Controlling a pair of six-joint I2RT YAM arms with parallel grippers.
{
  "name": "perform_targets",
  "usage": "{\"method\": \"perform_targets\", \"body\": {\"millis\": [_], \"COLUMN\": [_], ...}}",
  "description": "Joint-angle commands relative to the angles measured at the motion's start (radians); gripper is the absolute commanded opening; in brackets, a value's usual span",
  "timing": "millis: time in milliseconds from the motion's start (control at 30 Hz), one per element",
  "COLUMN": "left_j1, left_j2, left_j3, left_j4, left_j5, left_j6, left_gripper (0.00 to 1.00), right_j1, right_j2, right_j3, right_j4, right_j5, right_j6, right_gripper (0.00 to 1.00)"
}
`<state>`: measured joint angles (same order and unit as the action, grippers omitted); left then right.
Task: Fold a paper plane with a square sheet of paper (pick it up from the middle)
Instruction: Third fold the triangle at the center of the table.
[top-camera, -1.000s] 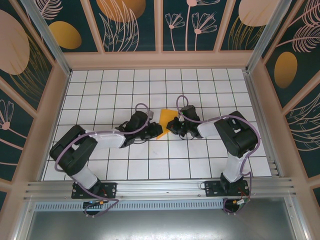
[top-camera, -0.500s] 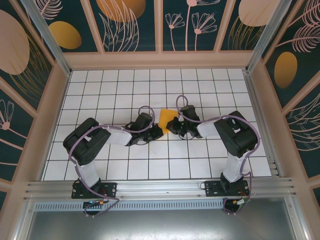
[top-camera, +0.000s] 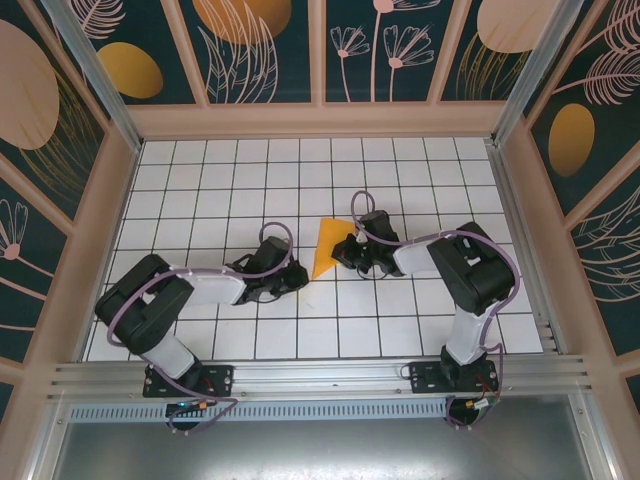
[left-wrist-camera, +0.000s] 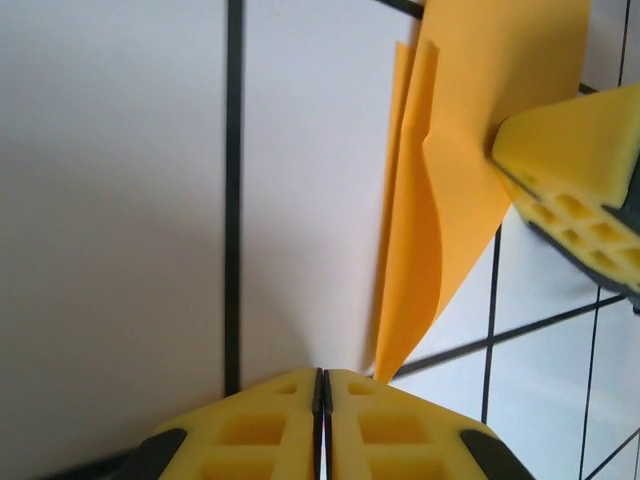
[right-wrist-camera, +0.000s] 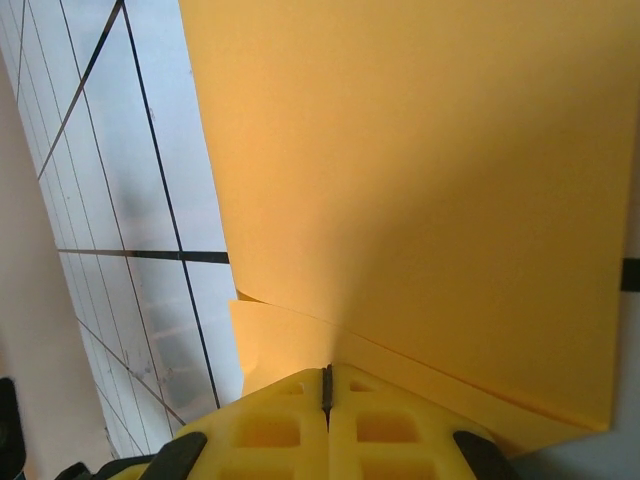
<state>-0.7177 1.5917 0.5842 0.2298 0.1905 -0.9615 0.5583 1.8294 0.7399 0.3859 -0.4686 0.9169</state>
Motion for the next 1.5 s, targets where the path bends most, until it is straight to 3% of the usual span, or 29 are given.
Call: {"method": "perform_targets", "body": {"millis": [0, 133, 300, 533, 600, 900, 1467], "left_j1": [0.008, 0.006, 0.006, 0.007, 0.006, 0.006, 0.006], "left_j2": [-0.102, -0.184, -0.153, -0.011, 0.034, 0.116, 0.208], "left_j3": [-0.001, 0.011, 0.057, 0.153, 0.181, 0.232, 0.252], "left_j4": [-0.103, -0.11, -0.054, -0.026, -0.023, -0.103, -0.146], "left_j5": [-0.078, -0.096, 0.021, 0.13, 0.157, 0.069, -0.027], "left_j6": [0.026, 0.047, 0.103, 0.142, 0.154, 0.181, 0.209], "left_gripper": [0.13, 0.16, 0.18, 0.15, 0.14, 0.11, 0.06], "right_j1": [0.034, 0.069, 0.1, 0.081, 0.062, -0.005, 0.001], "right_j2": [0.012, -0.034, -0.112, -0.263, -0.294, -0.305, -0.202], "right_j3": [-0.023, -0.058, -0.07, -0.021, -0.04, -0.152, -0.129], "right_j4": [-0.09, -0.087, -0.091, -0.212, -0.235, -0.154, -0.001], "right_j5": [0.044, 0.05, 0.068, 0.139, 0.161, 0.1, 0.018], "right_j6": [0.002, 0.033, 0.058, -0.012, -0.016, 0.017, 0.059], "right_gripper": [0.07, 0.07, 0.08, 0.21, 0.3, 0.5, 0.51]}}
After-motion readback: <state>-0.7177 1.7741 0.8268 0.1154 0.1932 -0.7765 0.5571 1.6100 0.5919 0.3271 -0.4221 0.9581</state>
